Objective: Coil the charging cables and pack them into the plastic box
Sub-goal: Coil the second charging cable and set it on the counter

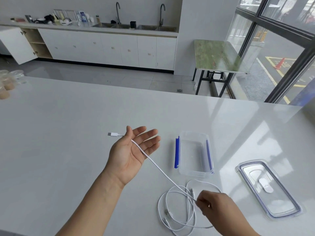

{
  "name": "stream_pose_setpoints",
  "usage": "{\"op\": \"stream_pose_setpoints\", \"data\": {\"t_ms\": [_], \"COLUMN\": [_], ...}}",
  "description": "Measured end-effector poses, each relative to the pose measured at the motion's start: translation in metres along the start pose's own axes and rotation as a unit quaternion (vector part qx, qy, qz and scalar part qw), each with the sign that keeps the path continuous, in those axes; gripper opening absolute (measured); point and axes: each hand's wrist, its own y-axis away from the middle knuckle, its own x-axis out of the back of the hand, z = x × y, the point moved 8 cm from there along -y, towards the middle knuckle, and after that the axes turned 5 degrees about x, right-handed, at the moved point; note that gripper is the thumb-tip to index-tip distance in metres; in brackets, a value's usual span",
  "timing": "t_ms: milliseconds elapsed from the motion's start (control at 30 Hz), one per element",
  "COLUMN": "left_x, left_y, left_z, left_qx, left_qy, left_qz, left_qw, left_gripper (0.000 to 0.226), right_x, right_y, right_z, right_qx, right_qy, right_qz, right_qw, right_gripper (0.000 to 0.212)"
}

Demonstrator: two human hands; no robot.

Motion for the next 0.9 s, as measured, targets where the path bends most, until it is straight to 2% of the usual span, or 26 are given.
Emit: {"op": "stream_pose_setpoints", "data": {"t_ms": [133, 233, 267, 333, 400, 500, 567, 633, 767, 833, 900], "left_x": [-0.017, -0.036, -0.044, -0.05, -0.046, -0.039, -0.036, -0.032, -0.032, -0.03, -0.029], "left_y": [0.001, 0.012, 0.019, 0.033, 0.038, 0.04, 0.039, 0.031, 0.012, 0.005, 0.001], "left_z": [-0.001, -0.021, -0.033, -0.057, -0.075, -0.095, -0.105, -0.11, -0.102, -0.092, -0.084], "left_qx": [0.0, 0.09, 0.144, 0.231, 0.27, 0.303, 0.309, 0.277, 0.203, 0.163, 0.133], "left_qy": [-0.015, -0.081, -0.139, -0.281, -0.387, -0.44, -0.418, -0.374, -0.152, -0.071, -0.031], "left_qz": [-0.042, -0.122, -0.161, -0.227, -0.243, -0.227, -0.207, -0.167, -0.085, -0.054, -0.037], "left_qw": [0.999, 0.985, 0.967, 0.904, 0.848, 0.815, 0.829, 0.869, 0.964, 0.983, 0.99], "left_gripper": [0.048, 0.053, 0.054, 0.059, 0.063, 0.067, 0.066, 0.062, 0.067, 0.071, 0.069], "right_x": [-0.002, -0.003, -0.001, 0.015, 0.046, 0.098, 0.124, 0.138, 0.137, 0.128, 0.111], "right_y": [-0.014, -0.032, -0.039, -0.053, -0.064, -0.063, -0.051, -0.035, -0.005, 0.005, 0.012], "right_z": [0.002, 0.004, 0.004, 0.0, -0.012, -0.044, -0.072, -0.096, -0.116, -0.115, -0.118], "right_qx": [0.002, -0.021, -0.033, -0.056, -0.064, -0.037, -0.003, 0.028, 0.058, 0.064, 0.082], "right_qy": [0.041, 0.064, 0.063, 0.032, -0.045, -0.191, -0.245, -0.266, -0.307, -0.315, -0.31], "right_qz": [0.012, 0.005, 0.003, 0.024, 0.077, 0.157, 0.188, 0.202, 0.234, 0.252, 0.235], "right_qw": [0.999, 0.998, 0.997, 0.998, 0.994, 0.968, 0.951, 0.942, 0.921, 0.913, 0.918], "right_gripper": [0.023, 0.023, 0.022, 0.022, 0.021, 0.019, 0.021, 0.022, 0.022, 0.023, 0.018]}}
